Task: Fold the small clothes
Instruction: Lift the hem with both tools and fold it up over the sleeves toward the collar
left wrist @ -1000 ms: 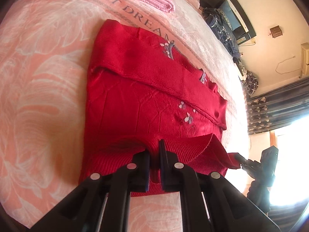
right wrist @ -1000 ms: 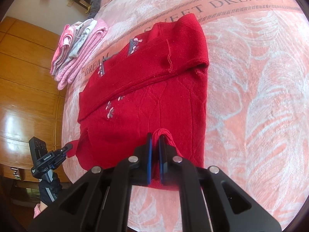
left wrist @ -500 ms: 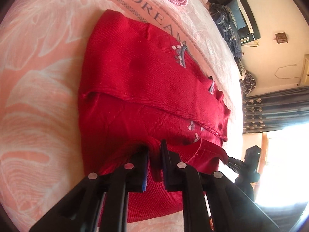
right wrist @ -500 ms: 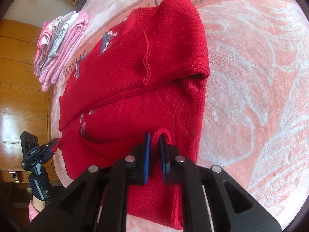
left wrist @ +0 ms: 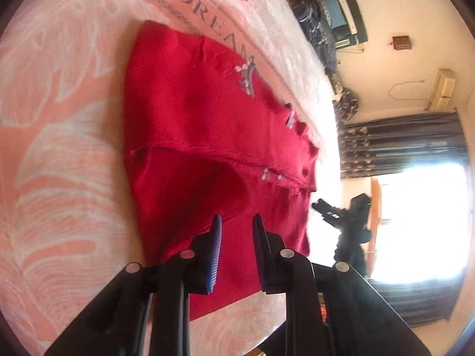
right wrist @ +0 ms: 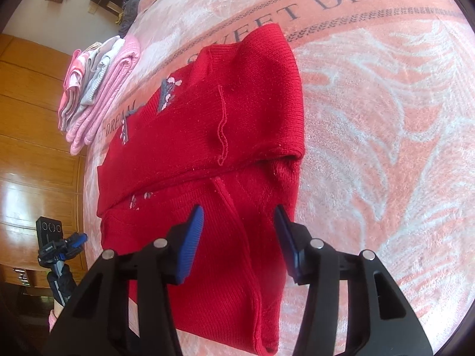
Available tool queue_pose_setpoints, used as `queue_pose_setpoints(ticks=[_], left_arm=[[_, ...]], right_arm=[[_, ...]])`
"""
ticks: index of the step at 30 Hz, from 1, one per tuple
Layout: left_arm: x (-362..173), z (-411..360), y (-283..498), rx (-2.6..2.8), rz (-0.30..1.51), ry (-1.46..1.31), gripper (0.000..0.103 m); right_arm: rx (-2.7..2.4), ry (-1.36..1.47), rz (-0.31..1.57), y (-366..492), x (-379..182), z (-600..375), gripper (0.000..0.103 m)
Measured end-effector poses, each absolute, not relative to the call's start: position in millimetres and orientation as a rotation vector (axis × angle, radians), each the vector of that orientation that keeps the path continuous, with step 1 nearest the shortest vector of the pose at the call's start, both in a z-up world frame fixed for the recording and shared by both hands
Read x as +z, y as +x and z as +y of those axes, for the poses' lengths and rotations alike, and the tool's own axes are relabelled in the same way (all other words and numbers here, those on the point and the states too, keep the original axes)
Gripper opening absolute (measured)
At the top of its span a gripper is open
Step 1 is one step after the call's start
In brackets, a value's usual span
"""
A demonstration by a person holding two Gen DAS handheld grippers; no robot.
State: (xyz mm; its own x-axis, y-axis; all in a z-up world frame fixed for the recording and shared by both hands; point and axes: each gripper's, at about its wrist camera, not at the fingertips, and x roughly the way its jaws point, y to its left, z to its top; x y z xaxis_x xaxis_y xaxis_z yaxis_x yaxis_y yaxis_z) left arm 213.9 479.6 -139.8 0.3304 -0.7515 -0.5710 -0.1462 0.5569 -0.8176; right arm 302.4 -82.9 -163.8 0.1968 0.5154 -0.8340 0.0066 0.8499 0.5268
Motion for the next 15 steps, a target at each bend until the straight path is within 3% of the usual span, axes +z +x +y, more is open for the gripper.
queue_pose_setpoints(ticks=[3, 7, 15], left_arm=[[-118, 498, 210, -0.405, 1.082, -0.879, 0.025], [-112, 481, 210, -0.373, 1.094, -0.7, 0.027], [-106, 385, 200, -0.378, 1.131, -0.032, 0.03]], right_arm=[[0.385, 0.428, 1.316, 303, -158, -75, 0.049], [0.427, 0.39, 1.295, 305, -149, -66, 0.049], [0.418, 0.371, 1.305, 304, -154, -70, 0.049]])
